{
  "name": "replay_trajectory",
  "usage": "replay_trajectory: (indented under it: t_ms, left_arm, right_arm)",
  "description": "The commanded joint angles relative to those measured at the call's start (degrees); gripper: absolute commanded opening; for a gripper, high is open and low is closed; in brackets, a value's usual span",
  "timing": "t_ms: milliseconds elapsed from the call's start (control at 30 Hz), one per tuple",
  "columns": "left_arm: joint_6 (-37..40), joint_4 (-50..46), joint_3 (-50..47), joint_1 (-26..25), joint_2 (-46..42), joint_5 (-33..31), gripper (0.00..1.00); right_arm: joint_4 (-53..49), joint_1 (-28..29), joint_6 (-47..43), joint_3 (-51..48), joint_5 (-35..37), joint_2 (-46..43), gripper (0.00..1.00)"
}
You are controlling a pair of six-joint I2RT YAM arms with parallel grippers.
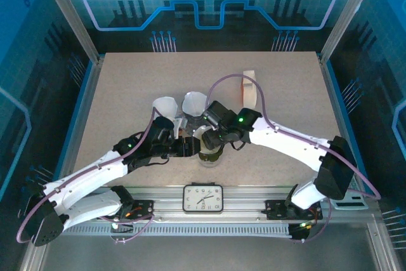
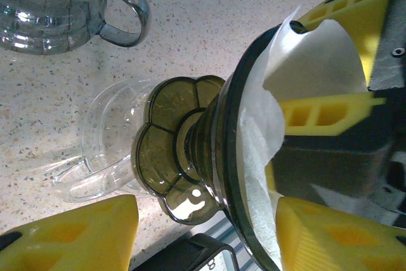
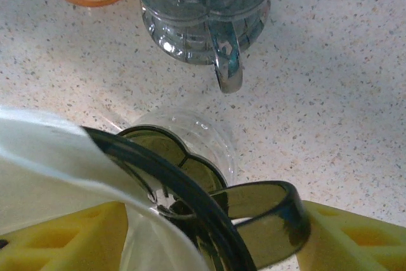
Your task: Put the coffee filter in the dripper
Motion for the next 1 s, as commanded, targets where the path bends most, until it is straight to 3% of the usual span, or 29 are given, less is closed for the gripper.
replay_trajectory:
  t_ms: [0, 400, 567, 700, 967]
  left_arm:
    - [0.48, -0.29, 0.72, 0.64, 0.27, 0.32, 0.61]
    - [-0.04, -0.57, 1.04, 0.73, -0.79, 0.87, 0.61]
    - [0.00, -0.54, 2.17, 1.46, -5.26, -0.11, 0.74]
    - [1.33, -0.65, 3.47, 2.81, -7.18, -0.95, 0.78]
    - [2.07, 3.66, 3.29, 4.80, -2.11, 3.01, 0.76]
  right_arm:
    - [-0.33, -0.87, -0.70, -1.20, -0.97, 0.95, 0.69]
    - [0.99, -0.87, -0.47, -3.12, -0.39, 2.37, 0.69]
    - [1.17, -0.87, -0.43, -3.56, 0.24, 2.53, 0.69]
    - [1.57, -0.87, -0.29, -4.04, 0.66, 2.56, 0.69]
    - [1.48, -0.87, -0.25, -4.23, 0.93, 2.54, 0.69]
